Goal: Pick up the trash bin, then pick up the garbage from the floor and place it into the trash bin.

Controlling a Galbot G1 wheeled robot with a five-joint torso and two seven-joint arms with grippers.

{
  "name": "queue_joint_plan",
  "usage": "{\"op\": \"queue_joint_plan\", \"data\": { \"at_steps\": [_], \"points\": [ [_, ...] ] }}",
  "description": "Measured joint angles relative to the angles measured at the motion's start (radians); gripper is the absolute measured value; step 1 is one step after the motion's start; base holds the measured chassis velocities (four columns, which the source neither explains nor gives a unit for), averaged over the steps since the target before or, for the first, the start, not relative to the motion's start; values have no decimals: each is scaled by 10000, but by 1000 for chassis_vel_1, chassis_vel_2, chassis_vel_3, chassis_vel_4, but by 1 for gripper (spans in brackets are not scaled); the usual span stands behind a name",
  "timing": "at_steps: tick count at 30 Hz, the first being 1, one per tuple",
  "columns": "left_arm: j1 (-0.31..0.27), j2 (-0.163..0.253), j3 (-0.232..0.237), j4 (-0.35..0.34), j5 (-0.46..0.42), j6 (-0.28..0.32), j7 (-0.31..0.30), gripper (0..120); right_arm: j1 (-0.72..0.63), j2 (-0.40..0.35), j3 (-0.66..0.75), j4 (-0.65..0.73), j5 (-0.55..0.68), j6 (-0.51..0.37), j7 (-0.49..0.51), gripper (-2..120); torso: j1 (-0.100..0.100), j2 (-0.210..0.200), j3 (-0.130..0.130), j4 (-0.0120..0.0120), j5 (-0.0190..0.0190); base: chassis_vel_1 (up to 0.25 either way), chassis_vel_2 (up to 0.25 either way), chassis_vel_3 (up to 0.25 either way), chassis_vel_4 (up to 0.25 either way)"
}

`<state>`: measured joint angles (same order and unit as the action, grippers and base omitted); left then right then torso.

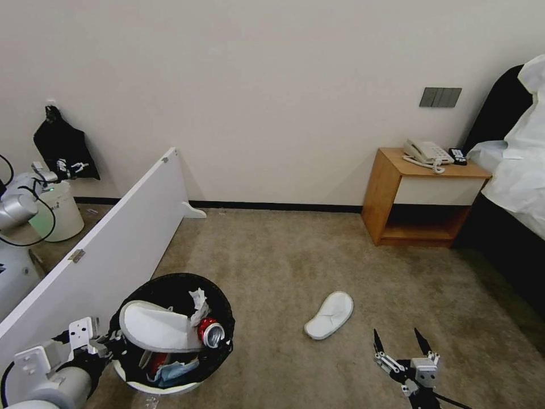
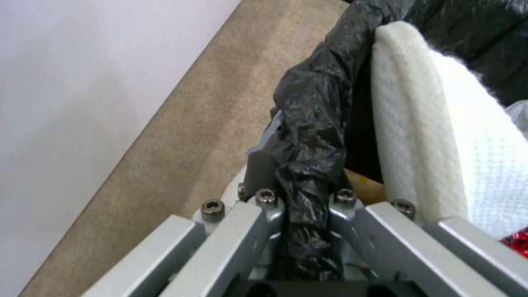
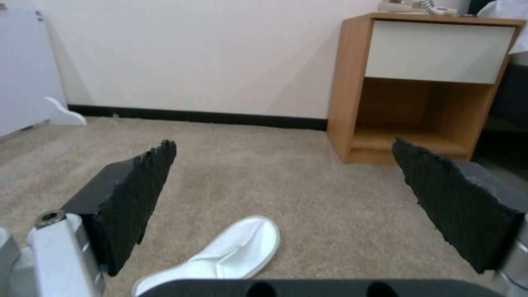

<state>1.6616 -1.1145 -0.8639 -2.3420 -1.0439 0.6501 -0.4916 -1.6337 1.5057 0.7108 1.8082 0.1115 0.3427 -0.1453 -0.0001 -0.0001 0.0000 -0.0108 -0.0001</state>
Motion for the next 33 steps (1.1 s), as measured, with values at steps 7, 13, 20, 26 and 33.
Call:
{"op": "queue_joint_plan", "data": {
  "at_steps": [7,13,20,26,33],
  "points": [
    [-83,6,52,14,-29,13,-31,2,54,2,-7,-83,40,-3,-54,100,1,1,0,-1,0,-5,5,6,-8],
    [-82,11,59,18,-43,23,-37,2,50,9,-4,-142,62,20,-124,100,0,1,0,-1,0,0,0,0,0],
    [-77,7,63,19,-52,28,-42,2,66,16,6,-146,77,24,-147,100,0,1,0,0,0,-23,37,29,-26],
    [-65,6,60,17,-65,30,-43,2,48,62,2,-153,75,37,-189,100,1,0,0,-1,0,-56,56,48,-65],
    [-42,-5,47,-11,-70,35,-42,2,10,85,-11,-153,63,64,-221,100,1,0,0,0,0,-58,56,58,-45]
  ]
}}
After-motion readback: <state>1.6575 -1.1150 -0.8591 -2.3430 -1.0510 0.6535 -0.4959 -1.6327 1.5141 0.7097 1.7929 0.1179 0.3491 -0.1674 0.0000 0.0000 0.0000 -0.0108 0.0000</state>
